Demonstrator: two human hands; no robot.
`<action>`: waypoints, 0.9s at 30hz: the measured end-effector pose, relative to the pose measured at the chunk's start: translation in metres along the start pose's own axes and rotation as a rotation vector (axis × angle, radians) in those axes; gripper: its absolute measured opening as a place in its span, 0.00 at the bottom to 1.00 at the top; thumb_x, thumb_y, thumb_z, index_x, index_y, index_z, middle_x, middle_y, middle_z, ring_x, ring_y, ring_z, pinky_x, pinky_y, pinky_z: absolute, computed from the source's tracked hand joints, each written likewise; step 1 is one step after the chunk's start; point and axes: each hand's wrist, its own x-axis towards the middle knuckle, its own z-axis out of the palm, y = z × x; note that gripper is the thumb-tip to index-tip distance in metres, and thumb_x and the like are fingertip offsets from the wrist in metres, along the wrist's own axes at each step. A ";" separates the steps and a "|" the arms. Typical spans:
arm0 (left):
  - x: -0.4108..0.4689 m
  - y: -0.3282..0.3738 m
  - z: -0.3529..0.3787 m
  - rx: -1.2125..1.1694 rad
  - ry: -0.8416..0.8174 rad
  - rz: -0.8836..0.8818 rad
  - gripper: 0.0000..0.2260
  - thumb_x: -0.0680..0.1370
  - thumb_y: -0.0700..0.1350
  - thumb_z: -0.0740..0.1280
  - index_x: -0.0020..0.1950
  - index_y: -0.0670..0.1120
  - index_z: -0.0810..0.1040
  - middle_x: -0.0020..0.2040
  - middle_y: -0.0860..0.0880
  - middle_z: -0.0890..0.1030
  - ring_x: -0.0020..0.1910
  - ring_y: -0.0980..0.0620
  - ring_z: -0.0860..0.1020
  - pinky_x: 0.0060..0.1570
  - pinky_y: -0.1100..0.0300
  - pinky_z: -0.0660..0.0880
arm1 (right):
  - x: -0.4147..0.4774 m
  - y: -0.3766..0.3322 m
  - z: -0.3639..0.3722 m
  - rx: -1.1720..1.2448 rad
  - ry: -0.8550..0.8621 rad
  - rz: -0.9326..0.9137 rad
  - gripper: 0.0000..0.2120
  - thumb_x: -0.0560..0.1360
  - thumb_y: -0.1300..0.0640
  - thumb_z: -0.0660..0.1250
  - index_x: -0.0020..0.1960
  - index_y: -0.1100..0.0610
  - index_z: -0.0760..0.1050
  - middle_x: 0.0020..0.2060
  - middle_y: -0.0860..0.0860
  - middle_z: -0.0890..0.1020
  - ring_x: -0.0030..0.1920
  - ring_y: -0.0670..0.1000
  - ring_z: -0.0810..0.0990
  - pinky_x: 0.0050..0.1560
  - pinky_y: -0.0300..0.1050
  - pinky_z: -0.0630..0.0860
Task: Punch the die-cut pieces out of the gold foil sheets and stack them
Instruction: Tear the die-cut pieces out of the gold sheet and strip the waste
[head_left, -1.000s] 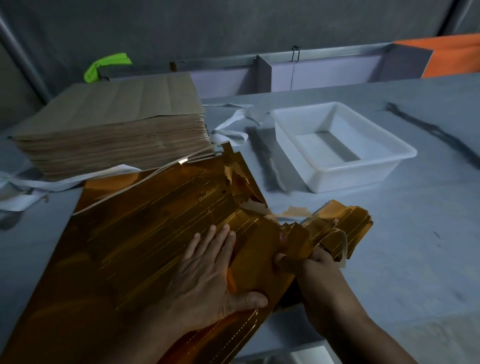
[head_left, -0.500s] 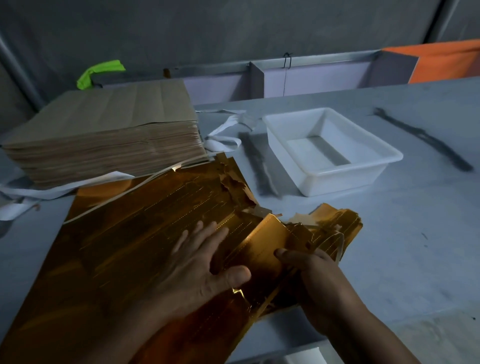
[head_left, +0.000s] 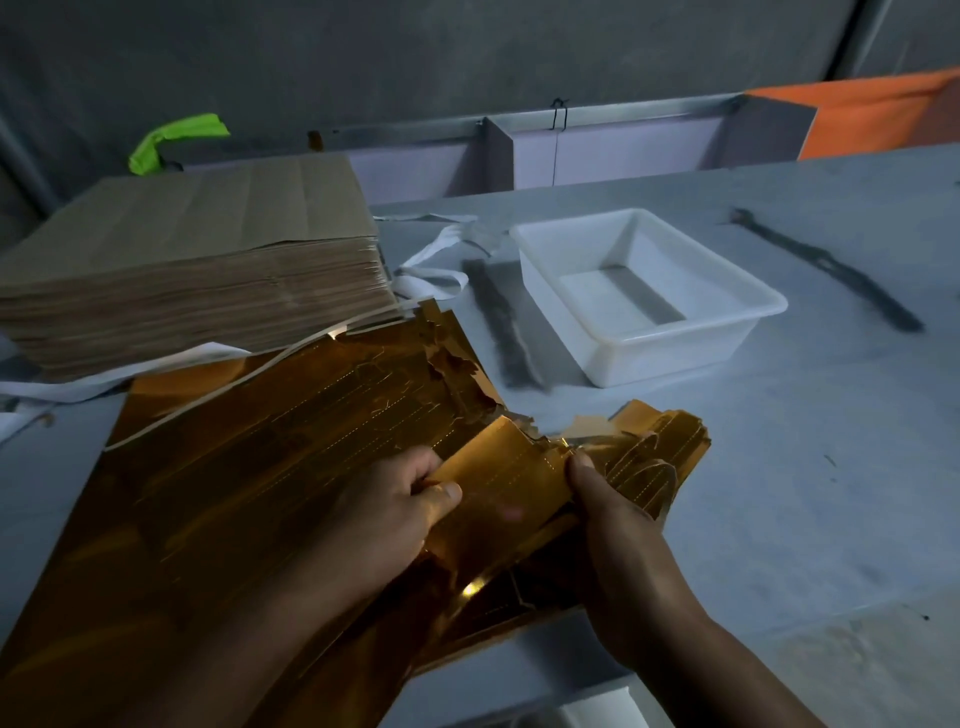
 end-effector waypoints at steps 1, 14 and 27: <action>0.001 -0.002 0.000 -0.048 0.006 -0.023 0.04 0.82 0.48 0.62 0.53 0.52 0.76 0.52 0.47 0.80 0.52 0.46 0.79 0.51 0.53 0.77 | 0.000 0.000 0.001 0.001 -0.005 0.001 0.13 0.80 0.39 0.58 0.49 0.46 0.74 0.36 0.50 0.87 0.37 0.52 0.87 0.39 0.50 0.78; 0.009 -0.017 0.011 -0.315 0.133 0.004 0.09 0.78 0.44 0.66 0.39 0.44 0.73 0.36 0.46 0.71 0.36 0.49 0.70 0.35 0.58 0.67 | 0.002 0.002 0.008 -0.009 0.046 0.048 0.18 0.78 0.36 0.60 0.60 0.46 0.71 0.50 0.53 0.83 0.48 0.57 0.83 0.38 0.51 0.77; 0.020 -0.038 0.011 -0.712 0.290 -0.151 0.07 0.79 0.44 0.64 0.41 0.49 0.76 0.43 0.44 0.75 0.41 0.45 0.75 0.38 0.53 0.74 | 0.001 0.002 -0.003 0.011 -0.005 -0.059 0.20 0.81 0.41 0.55 0.55 0.51 0.82 0.42 0.59 0.86 0.44 0.59 0.86 0.46 0.54 0.82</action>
